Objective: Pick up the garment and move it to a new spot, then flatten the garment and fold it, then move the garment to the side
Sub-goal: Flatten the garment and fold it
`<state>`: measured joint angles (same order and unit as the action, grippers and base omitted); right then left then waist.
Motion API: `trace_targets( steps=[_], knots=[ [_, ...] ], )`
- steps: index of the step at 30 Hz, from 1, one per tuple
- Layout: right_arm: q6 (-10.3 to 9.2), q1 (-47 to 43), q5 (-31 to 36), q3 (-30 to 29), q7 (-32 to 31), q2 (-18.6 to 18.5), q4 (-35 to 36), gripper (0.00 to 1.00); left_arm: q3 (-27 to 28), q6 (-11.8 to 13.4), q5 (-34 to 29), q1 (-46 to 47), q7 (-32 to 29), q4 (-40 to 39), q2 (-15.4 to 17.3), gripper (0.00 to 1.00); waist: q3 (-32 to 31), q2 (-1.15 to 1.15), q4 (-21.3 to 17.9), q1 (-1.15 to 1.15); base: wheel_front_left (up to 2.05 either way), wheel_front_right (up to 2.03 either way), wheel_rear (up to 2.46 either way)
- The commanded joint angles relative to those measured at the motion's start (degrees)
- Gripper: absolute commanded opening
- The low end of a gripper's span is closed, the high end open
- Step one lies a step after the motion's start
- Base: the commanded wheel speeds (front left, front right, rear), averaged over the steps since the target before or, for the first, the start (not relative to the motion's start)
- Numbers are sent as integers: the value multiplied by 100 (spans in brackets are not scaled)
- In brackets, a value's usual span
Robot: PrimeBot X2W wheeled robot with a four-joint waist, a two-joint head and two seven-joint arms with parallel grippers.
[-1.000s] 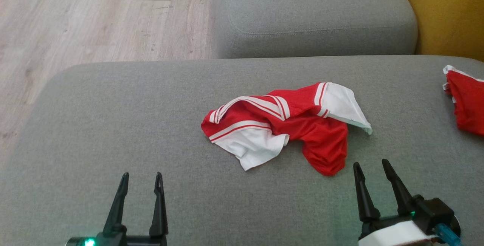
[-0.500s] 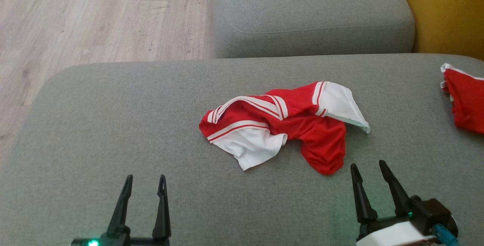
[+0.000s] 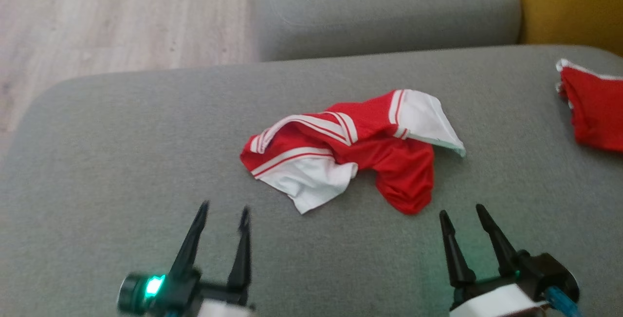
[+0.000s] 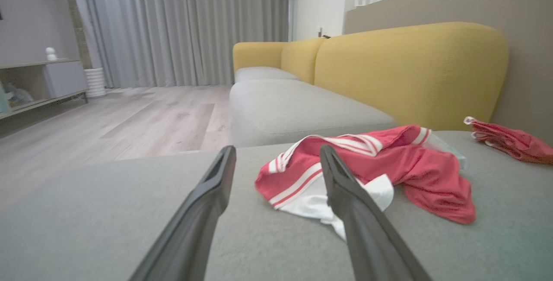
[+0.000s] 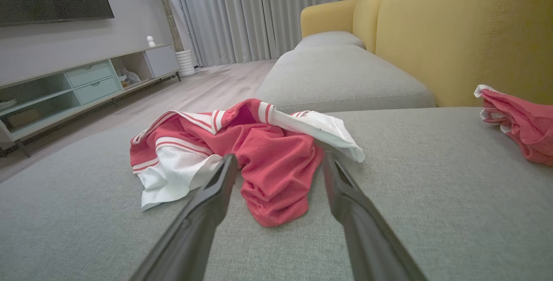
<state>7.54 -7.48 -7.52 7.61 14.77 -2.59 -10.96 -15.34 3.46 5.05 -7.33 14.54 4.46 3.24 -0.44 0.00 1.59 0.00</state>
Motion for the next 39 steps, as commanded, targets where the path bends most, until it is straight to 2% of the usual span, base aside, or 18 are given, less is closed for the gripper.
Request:
trace_targets(
  steps=[1,6,12,13,19,21,24,29,38,39],
  knots=[
    [-5,367,57,213,23,-29,178,100,4,29,-19,661,46,5,-36,100,199,0,-195,0,0,0,0],
    [-5,687,104,388,23,-29,193,100,-387,136,-76,1729,46,911,-36,100,719,0,-621,0,0,0,0],
    [-5,1108,101,610,23,-29,169,100,-785,-48,-224,3025,46,2088,-36,100,1169,0,-1192,0,0,0,0],
    [-5,1108,101,610,23,-29,169,100,-785,-48,-224,3025,46,2088,-36,100,1169,0,-1192,0,0,0,0],
    [-5,1194,57,697,23,-29,125,100,-1116,-215,-237,3879,-108,3420,-36,100,1308,0,-1664,0,0,0,0],
    [-5,1180,41,709,23,-29,118,100,-1182,-144,-212,4075,-115,3681,-36,100,1332,0,-1784,0,0,0,0],
    [-5,1175,18,725,23,-29,118,100,-1142,141,-274,4327,-56,4013,-23,100,1367,0,-1937,0,0,0,0],
    [-5,1173,-16,729,23,-29,133,100,-993,448,-259,4587,12,4402,71,100,1384,0,-2083,0,0,0,0],
    [-5,1139,-76,785,23,-29,117,100,-959,596,-298,4815,44,4164,276,100,1321,0,-2200,0,0,0,0],
    [-5,1135,-87,797,23,-29,114,100,-952,603,-297,4834,44,4159,307,59,1305,0,-2215,0,0,0,0]
  ],
)
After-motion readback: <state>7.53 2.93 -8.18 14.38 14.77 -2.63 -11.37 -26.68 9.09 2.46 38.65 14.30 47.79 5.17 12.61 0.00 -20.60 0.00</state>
